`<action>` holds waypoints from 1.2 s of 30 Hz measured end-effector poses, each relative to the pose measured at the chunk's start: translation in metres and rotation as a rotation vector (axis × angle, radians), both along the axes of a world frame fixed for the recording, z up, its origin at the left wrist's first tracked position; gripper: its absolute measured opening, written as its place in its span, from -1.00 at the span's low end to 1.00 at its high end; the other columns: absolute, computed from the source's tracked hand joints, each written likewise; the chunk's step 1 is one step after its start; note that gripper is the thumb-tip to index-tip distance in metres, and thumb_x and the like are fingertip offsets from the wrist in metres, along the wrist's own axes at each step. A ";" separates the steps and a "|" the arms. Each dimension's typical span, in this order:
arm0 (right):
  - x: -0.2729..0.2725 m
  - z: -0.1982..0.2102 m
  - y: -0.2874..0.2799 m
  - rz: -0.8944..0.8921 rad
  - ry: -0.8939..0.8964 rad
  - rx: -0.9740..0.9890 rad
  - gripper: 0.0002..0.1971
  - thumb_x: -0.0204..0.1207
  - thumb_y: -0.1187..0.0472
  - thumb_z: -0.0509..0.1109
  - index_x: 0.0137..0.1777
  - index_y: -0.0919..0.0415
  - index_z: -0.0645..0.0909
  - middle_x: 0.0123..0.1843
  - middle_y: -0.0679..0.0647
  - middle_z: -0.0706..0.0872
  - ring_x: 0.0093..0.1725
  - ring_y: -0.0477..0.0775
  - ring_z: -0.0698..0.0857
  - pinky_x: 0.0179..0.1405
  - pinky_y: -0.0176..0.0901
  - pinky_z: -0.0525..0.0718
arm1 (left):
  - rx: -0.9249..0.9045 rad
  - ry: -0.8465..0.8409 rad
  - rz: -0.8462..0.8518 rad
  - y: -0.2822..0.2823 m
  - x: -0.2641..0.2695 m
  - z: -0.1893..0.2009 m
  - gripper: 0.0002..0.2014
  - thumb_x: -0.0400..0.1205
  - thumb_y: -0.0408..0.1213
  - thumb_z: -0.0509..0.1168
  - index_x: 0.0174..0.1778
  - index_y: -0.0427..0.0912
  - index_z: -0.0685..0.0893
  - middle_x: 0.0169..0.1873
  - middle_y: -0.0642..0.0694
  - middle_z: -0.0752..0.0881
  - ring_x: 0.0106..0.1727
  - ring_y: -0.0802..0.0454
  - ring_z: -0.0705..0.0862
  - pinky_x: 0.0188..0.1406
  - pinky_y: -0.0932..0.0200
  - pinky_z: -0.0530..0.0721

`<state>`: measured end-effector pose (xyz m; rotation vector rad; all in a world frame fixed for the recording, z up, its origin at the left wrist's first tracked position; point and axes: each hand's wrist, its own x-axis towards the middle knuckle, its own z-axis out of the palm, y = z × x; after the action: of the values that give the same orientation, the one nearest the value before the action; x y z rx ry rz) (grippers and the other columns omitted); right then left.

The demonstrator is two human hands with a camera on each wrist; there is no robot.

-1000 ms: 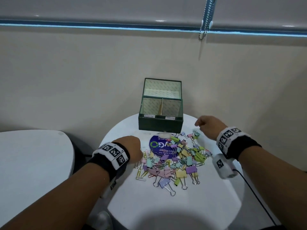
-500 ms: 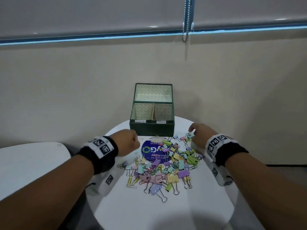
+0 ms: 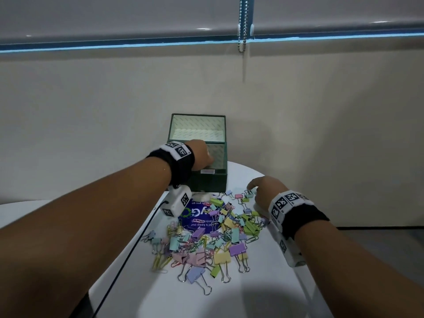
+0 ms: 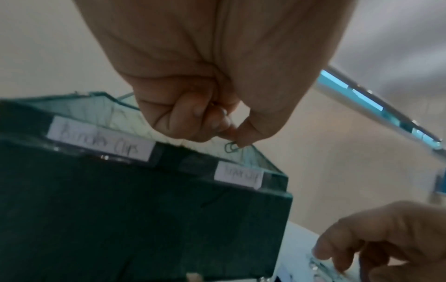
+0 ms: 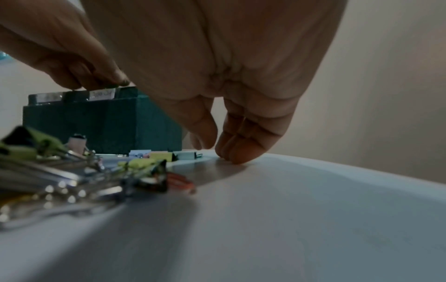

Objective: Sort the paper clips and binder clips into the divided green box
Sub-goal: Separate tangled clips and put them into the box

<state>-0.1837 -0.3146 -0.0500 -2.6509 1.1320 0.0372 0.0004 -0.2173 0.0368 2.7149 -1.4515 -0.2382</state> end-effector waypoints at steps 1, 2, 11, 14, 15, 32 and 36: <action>0.000 0.000 0.000 0.002 0.003 0.003 -0.58 0.52 0.39 0.33 0.26 -0.08 0.71 0.29 -0.04 0.69 0.16 0.02 0.69 -0.01 -0.25 0.61 | 0.012 -0.020 -0.002 -0.002 0.000 -0.002 -0.71 0.72 -0.20 0.15 -0.30 -0.22 0.57 -0.33 -0.14 0.58 -0.27 -0.08 0.57 -0.21 0.12 0.52; 0.000 0.000 -0.001 0.002 0.001 0.006 -0.57 0.53 0.39 0.33 0.28 -0.07 0.71 0.32 -0.03 0.69 0.21 0.02 0.69 0.01 -0.26 0.60 | 0.025 -0.039 -0.012 -0.004 0.000 -0.003 -0.73 0.73 -0.22 0.16 -0.15 -0.27 0.67 -0.20 -0.18 0.67 -0.14 -0.12 0.65 -0.12 0.10 0.57; 0.002 -0.004 -0.002 -0.047 -0.037 0.008 -0.90 0.54 0.26 0.43 0.02 0.09 0.68 0.07 0.03 0.71 -0.02 0.06 0.64 -0.09 -0.22 0.55 | 0.058 -0.008 -0.126 -0.005 0.006 0.001 -0.51 0.70 -0.30 0.26 0.59 -0.15 0.43 0.44 -0.17 0.59 0.36 -0.15 0.61 0.35 0.02 0.58; 0.001 -0.002 -0.002 -0.067 -0.037 0.022 -0.75 0.52 0.33 0.37 0.17 0.10 0.61 0.10 0.02 0.65 0.02 0.06 0.61 -0.09 -0.23 0.51 | -0.126 0.095 -0.124 0.014 0.005 0.007 -0.57 0.68 -0.41 0.25 0.48 -0.07 0.57 0.37 -0.08 0.65 0.27 -0.01 0.64 0.16 0.17 0.59; 0.001 -0.002 -0.002 -0.069 -0.033 0.029 -0.70 0.52 0.34 0.37 0.23 0.08 0.59 0.14 0.02 0.65 0.07 0.06 0.62 -0.07 -0.23 0.51 | -0.205 0.124 -0.125 0.024 0.003 0.007 -0.64 0.68 -0.39 0.27 0.39 -0.04 0.64 0.27 -0.02 0.69 0.18 0.06 0.65 0.09 0.22 0.58; 0.002 0.020 0.021 -0.050 -0.272 0.010 -0.90 0.51 0.27 0.36 -0.09 0.06 0.67 -0.04 0.04 0.75 -0.09 0.06 0.67 -0.08 -0.21 0.57 | -0.016 0.064 -0.217 0.167 -0.009 -0.060 -0.62 0.69 -0.33 0.23 0.33 0.18 0.71 0.16 0.11 0.65 0.15 0.12 0.62 0.21 0.20 0.59; 0.017 0.036 0.060 0.150 -0.382 0.022 -0.81 0.60 0.22 0.28 -0.25 0.06 0.60 -0.19 0.01 0.72 -0.22 0.07 0.68 -0.31 -0.19 0.57 | 0.037 0.050 -0.200 0.167 -0.009 -0.065 -0.72 0.66 -0.16 0.35 0.27 0.10 0.77 0.11 0.06 0.74 0.13 0.04 0.68 0.17 0.14 0.64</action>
<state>-0.1668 -0.2549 -0.0139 -2.5669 0.8035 -0.4080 -0.0091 -0.0508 -0.0277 2.5709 -1.7212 -0.3424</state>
